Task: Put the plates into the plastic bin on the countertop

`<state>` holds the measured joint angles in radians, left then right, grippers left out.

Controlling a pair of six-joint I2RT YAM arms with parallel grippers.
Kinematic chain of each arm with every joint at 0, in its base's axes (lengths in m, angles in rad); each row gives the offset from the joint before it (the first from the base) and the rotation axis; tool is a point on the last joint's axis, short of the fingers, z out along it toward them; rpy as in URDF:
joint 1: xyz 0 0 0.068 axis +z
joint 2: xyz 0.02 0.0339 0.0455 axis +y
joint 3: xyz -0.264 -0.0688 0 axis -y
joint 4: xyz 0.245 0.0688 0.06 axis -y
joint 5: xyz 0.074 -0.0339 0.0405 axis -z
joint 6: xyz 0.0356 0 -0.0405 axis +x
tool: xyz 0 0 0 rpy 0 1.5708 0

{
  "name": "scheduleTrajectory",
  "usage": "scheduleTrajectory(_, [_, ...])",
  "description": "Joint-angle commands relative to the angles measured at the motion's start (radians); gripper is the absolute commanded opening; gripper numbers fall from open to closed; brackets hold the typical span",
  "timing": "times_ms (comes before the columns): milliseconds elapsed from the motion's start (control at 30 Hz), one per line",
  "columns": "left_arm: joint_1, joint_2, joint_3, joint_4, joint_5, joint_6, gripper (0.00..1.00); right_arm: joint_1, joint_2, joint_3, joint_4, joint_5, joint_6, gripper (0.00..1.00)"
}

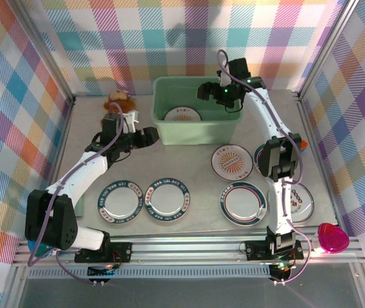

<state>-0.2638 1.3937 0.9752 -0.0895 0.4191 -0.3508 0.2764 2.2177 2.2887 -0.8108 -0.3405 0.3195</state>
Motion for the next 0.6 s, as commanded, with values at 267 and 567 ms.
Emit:
scheduleTrajectory(267, [-0.267, 0.083, -0.031, 0.133, -0.057, -0.096, 0.72, -0.022, -0.405, -0.305, 0.172, -0.006, -0.044, 0.99])
scheduleTrajectory(567, [-0.459, 0.335, 0.033, 0.324, -0.129, -0.239, 0.72, -0.060, -0.798, -0.784, 0.268, 0.009, -0.030, 0.99])
